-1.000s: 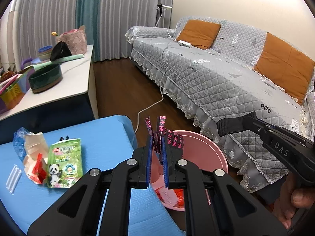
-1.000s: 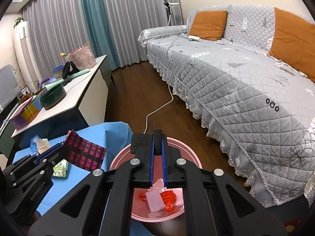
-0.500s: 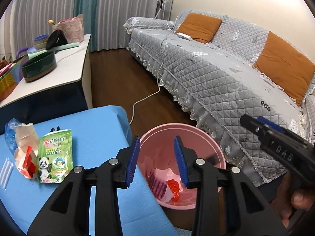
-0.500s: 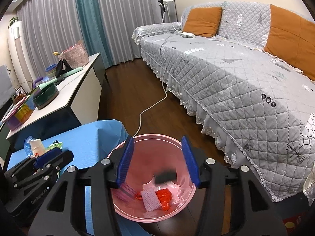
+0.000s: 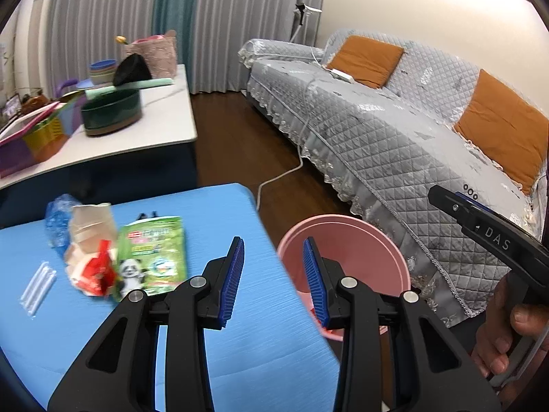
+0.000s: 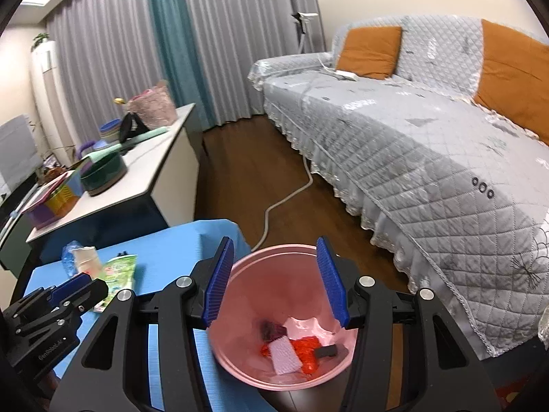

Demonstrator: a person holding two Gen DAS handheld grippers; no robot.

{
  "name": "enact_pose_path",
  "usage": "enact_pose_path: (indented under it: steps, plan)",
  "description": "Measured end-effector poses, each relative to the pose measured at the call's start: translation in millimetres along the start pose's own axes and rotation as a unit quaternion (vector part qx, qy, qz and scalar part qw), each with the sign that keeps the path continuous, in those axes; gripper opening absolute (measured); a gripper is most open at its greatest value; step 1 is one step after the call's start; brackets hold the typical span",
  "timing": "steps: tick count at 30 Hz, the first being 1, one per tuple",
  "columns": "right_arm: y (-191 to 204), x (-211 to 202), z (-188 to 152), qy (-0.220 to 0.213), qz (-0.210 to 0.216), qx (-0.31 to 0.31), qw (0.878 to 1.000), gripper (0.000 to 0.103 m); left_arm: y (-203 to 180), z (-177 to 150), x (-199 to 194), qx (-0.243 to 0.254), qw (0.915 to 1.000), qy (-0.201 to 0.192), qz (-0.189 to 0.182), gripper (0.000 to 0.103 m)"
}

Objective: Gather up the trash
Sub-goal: 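Move both open tools back over the table, then grasp the clear plastic straws with the left tool while the right tool grasps the green panda pouch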

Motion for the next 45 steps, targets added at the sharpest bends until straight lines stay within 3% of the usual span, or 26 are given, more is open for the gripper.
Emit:
enact_pose_path:
  steps: [11, 22, 31, 45]
  plan:
    - [71.2, -3.4, -9.9, -0.008, 0.055, -0.043, 0.998, 0.05, 91.3, -12.9, -49.2, -0.038, 0.9981, -0.024, 0.042, 0.036]
    - [139.4, 9.4, -24.1, 0.013, 0.111, -0.067, 0.991, 0.048, 199.3, -27.9, -81.5, -0.094, 0.9901, -0.042, 0.095, 0.036]
    - [173.3, 56.2, -39.9, 0.063, 0.134, -0.078, 0.986, 0.048, 269.9, -64.1, -61.2, -0.183, 0.9757, -0.023, 0.119, 0.034]
    - [205.9, 132.8, -56.5, 0.136, 0.157, -0.083, 0.975, 0.048, 327.9, -84.7, -14.8, -0.224, 0.9638, 0.02, 0.144, 0.034]
Point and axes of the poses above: each gripper's, at about its wrist camera, not at the fingertips, and x roughly the way its jaws point, y to its left, z to its top, the point moved 6 cm from there along x, roughly the way its jaws point, and after that the axes turned 13 degrees about y, right-handed, at the moved point
